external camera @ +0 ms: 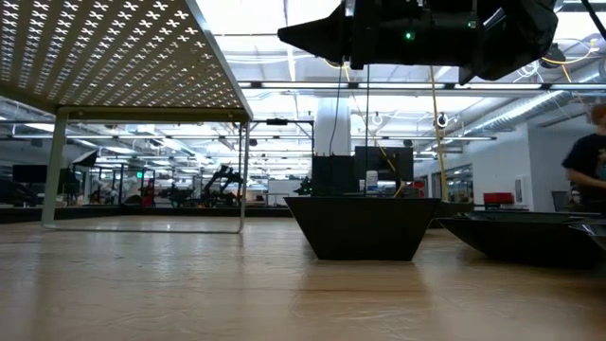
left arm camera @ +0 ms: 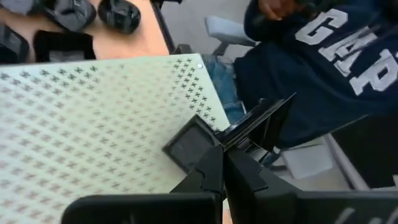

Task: Pick & Place Mini shaped plates
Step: Stack the square plate on top of the other square plates on the shelf

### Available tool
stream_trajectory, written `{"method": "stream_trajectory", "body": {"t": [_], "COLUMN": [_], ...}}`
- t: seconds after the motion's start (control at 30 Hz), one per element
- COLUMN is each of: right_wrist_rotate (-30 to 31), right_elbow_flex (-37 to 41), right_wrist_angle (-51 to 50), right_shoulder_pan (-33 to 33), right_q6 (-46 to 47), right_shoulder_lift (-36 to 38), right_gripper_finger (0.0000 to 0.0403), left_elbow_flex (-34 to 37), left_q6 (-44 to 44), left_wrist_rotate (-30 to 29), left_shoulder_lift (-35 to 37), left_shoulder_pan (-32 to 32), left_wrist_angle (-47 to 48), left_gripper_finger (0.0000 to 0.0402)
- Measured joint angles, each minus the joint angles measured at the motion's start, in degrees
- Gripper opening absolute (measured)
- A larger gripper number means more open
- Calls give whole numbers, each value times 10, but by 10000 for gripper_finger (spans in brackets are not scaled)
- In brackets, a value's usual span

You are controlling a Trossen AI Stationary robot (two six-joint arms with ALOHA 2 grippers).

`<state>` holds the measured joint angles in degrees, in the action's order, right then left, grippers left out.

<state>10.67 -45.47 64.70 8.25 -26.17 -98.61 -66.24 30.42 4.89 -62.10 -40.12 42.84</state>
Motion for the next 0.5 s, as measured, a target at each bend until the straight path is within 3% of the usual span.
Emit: {"method": "stream_trajectory", "body": {"t": [0.3,0.5], "right_wrist_rotate": [0,0], "right_elbow_flex": [0,0], "right_wrist_angle": [4,6], "right_shoulder_pan": [0,0], "right_q6": [0,0], "right_shoulder_lift": [0,0], "right_gripper_finger": [165,165], "left_elbow_flex": [-5,-5], "left_q6": [127,169], "left_wrist_rotate": [-33,-23], "left_shoulder_lift": [-109,-137], "left_shoulder_pan": [-16,-15], "left_wrist_angle": [6,7], "left_gripper_finger": [3,6]}}
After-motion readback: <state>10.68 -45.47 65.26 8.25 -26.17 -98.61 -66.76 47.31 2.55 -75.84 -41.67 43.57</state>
